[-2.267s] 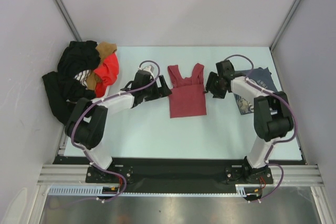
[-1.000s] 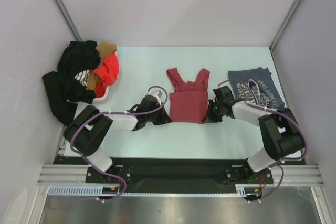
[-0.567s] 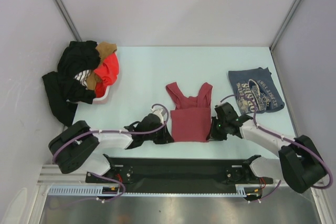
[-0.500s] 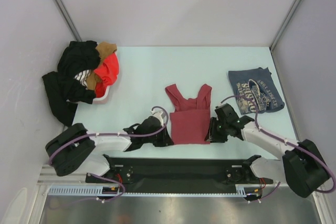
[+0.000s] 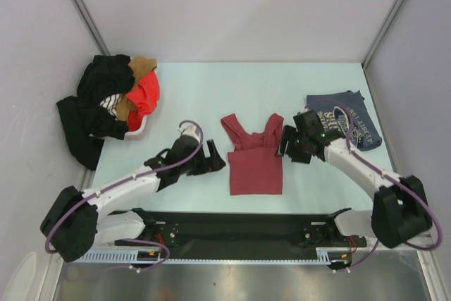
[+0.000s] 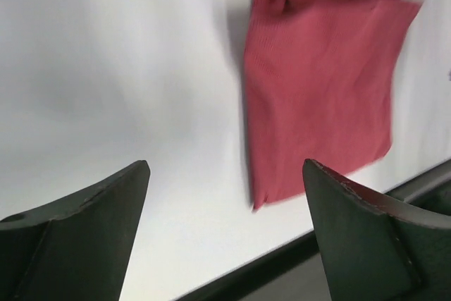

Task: Fold and stack the tank tops
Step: Fold the tank top

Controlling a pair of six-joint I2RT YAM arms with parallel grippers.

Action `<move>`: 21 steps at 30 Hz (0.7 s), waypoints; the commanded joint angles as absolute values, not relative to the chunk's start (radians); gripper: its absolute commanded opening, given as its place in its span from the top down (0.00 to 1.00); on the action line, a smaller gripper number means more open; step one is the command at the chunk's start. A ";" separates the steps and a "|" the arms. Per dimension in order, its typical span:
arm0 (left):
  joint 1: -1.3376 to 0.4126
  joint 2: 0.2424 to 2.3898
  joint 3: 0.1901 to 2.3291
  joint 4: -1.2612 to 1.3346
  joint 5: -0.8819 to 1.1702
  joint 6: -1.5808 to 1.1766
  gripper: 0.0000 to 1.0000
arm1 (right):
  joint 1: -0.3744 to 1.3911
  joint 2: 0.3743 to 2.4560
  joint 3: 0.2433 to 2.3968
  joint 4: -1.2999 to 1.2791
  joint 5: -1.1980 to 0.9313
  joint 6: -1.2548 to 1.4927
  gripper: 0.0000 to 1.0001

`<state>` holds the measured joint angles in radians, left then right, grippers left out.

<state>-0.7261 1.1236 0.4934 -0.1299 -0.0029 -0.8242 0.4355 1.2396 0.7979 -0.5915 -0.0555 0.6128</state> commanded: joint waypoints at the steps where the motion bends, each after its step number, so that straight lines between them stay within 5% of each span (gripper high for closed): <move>1: -0.657 1.187 0.665 -0.120 -0.026 -0.690 0.07 | 0.368 1.359 0.916 -0.481 -0.012 0.565 0.32; 5: -0.577 1.310 0.758 -0.029 -0.018 -0.673 0.17 | 0.325 1.535 1.051 -0.446 -0.002 0.565 0.34; 16: -0.499 1.750 1.023 0.045 -0.008 -0.712 0.21 | 0.282 1.825 1.290 -0.399 0.075 0.571 0.24; 21: -0.483 1.880 1.143 0.043 0.021 -0.716 0.28 | 0.276 1.887 1.341 -0.379 0.071 0.554 0.33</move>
